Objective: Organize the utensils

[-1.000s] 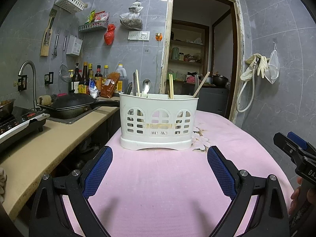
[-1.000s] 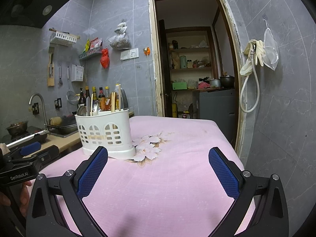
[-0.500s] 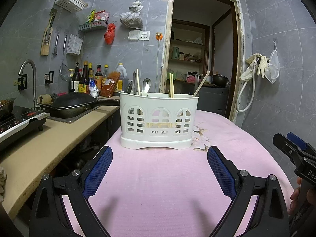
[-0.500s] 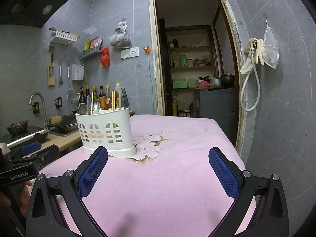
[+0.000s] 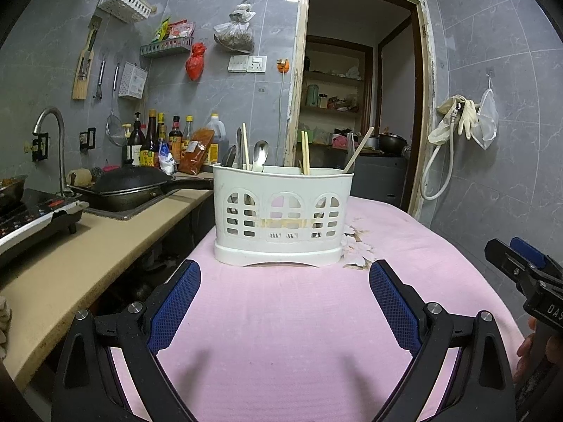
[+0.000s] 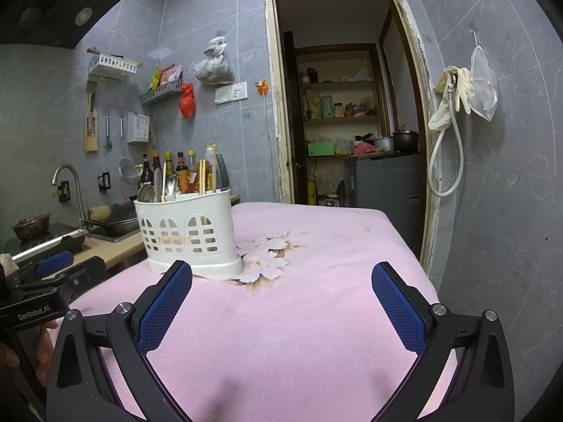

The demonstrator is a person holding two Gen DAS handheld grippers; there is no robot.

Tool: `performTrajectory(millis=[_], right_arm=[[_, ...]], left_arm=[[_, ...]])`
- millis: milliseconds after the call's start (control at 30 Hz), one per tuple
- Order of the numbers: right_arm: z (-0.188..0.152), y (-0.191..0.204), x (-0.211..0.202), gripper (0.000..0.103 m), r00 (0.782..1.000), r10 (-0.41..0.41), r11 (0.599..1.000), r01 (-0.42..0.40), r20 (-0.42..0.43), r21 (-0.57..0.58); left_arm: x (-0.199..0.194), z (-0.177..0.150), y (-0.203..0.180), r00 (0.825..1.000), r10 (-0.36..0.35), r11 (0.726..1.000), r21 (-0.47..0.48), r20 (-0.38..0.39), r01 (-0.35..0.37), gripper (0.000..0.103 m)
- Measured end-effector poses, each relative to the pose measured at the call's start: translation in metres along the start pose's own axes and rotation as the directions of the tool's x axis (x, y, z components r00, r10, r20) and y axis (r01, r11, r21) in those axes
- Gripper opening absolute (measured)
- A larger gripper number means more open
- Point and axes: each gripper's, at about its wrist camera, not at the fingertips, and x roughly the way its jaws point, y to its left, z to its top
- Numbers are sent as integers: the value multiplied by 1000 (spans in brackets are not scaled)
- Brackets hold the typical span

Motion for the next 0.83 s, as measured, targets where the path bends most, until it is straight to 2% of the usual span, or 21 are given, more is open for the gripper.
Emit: performTrajectory(millis=[833], right_arm=[[-1,2,0,103,1000,1,1000,-1,-5,1]], left_arm=[[0,3,2,1000,16,1000,6,-14,-16,94]])
